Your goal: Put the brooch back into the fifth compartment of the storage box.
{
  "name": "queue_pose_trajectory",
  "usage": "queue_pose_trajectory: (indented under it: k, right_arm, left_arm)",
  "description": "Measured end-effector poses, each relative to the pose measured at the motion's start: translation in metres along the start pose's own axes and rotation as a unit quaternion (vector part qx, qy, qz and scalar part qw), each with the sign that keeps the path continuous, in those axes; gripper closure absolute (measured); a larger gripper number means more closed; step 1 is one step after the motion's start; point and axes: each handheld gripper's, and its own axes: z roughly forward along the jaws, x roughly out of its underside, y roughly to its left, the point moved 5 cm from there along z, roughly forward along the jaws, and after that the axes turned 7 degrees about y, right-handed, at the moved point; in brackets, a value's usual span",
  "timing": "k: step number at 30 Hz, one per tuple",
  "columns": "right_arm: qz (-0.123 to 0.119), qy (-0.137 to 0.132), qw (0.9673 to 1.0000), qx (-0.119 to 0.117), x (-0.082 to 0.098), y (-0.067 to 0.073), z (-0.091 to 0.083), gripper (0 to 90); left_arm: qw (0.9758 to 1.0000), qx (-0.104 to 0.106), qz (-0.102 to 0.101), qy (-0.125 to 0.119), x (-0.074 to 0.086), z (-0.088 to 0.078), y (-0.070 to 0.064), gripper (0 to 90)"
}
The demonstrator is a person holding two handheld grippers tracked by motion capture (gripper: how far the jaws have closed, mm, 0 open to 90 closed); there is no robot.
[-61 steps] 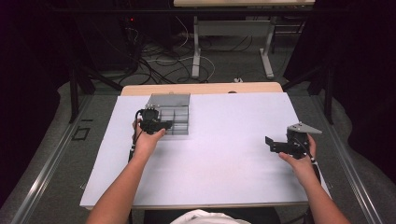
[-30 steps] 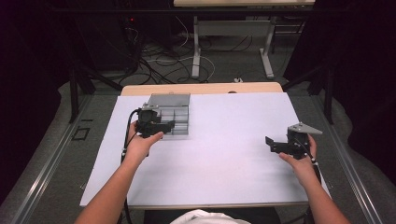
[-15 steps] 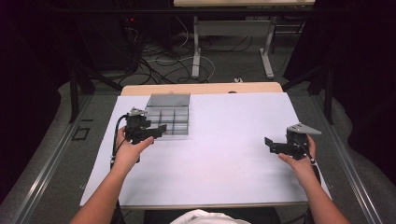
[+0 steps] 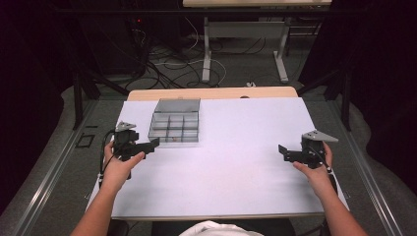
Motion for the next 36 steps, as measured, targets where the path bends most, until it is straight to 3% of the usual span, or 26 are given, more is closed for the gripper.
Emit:
queue_pose_trajectory:
  k: [7, 14, 20, 28, 36]
  right_arm:
    - [0.004, -0.001, 1.0000, -0.001, 0.000, 0.001, 0.001, 0.9]
    - [0.002, 0.003, 1.0000, -0.004, 0.001, 0.000, 0.001, 0.9]
    - [0.001, 0.006, 1.0000, -0.002, 0.002, -0.001, 0.001, 0.9]
    - [0.005, 0.007, 1.0000, -0.004, 0.003, -0.001, 0.002, 0.9]
    - [0.009, 0.006, 0.9999, 0.002, 0.005, -0.004, 0.004, 0.9]
  left_arm:
    - [0.9999, -0.010, -0.006, -0.002, 0.012, 0.001, 0.015, 0.5]
    - [0.9993, -0.028, -0.025, -0.007, 0.024, 0.005, 0.030, 0.4]
    - [0.9982, -0.040, -0.044, 0.007, 0.035, 0.007, 0.044, 0.4]
    - [0.9976, -0.041, -0.054, 0.008, 0.046, 0.011, 0.054, 0.3]
    - [0.9974, -0.051, -0.050, 0.010, 0.056, 0.017, 0.061, 0.4]
